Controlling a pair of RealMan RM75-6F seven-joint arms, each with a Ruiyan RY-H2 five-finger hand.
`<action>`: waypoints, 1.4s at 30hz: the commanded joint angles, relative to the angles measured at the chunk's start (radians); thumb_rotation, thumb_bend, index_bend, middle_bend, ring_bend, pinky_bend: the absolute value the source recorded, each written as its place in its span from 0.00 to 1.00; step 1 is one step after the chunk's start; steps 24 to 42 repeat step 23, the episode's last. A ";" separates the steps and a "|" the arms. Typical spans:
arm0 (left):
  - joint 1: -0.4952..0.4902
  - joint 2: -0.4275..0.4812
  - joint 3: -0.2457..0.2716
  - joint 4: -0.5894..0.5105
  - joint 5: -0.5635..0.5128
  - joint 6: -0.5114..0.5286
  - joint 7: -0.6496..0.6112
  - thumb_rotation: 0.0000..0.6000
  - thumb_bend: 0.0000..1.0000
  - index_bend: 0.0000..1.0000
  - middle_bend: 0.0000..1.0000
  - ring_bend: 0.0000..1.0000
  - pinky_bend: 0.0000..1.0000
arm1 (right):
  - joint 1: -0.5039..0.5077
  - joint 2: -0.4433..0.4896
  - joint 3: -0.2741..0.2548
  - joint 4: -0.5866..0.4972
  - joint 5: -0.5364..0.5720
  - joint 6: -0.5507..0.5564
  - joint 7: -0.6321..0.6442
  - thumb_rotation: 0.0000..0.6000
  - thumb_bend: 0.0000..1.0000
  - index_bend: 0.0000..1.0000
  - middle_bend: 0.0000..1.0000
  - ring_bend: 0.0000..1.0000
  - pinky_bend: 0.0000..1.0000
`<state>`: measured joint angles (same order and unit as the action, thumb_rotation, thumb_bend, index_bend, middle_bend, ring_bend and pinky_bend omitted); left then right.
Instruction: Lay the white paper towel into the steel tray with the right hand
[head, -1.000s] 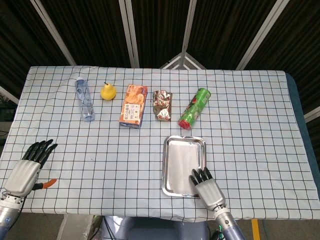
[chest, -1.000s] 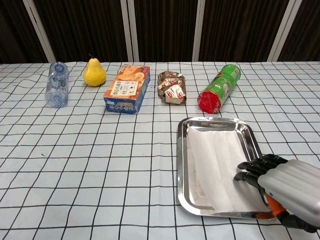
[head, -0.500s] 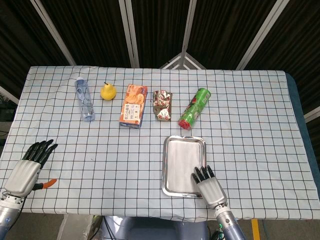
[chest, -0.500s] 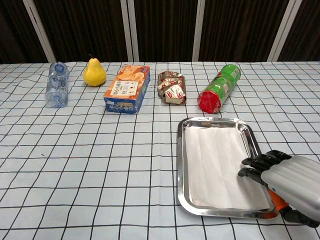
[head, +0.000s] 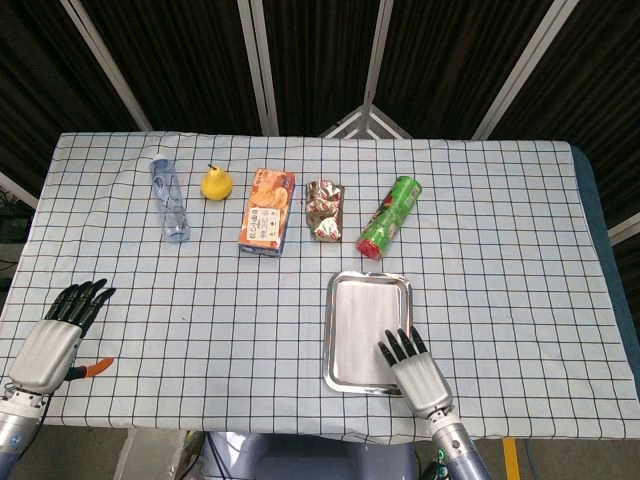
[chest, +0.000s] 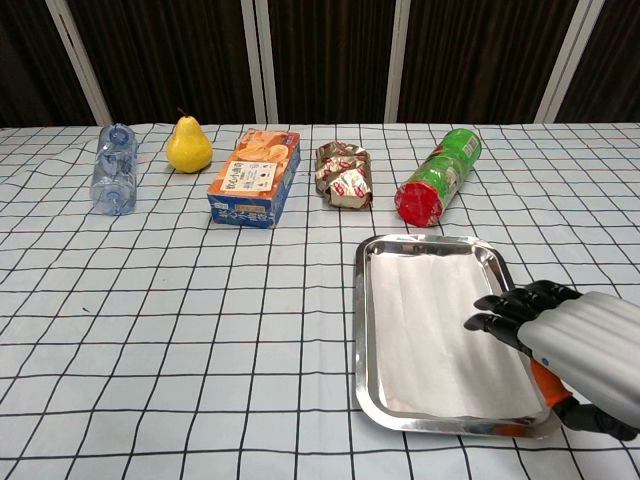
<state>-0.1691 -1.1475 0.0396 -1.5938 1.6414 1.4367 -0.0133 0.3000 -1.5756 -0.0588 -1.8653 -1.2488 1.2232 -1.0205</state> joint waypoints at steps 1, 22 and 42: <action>0.000 0.000 0.000 -0.001 -0.001 0.000 0.000 1.00 0.01 0.00 0.00 0.00 0.00 | -0.002 0.029 -0.018 -0.042 -0.087 0.029 0.061 1.00 0.80 0.05 0.06 0.00 0.00; 0.006 -0.009 -0.004 0.003 0.005 0.018 0.022 1.00 0.01 0.00 0.00 0.00 0.00 | -0.209 0.417 -0.047 0.189 -0.285 0.415 0.601 1.00 0.40 0.00 0.00 0.00 0.00; 0.007 -0.010 -0.004 0.003 0.005 0.019 0.023 1.00 0.01 0.00 0.00 0.00 0.00 | -0.218 0.424 -0.046 0.202 -0.281 0.425 0.633 1.00 0.40 0.00 0.00 0.00 0.00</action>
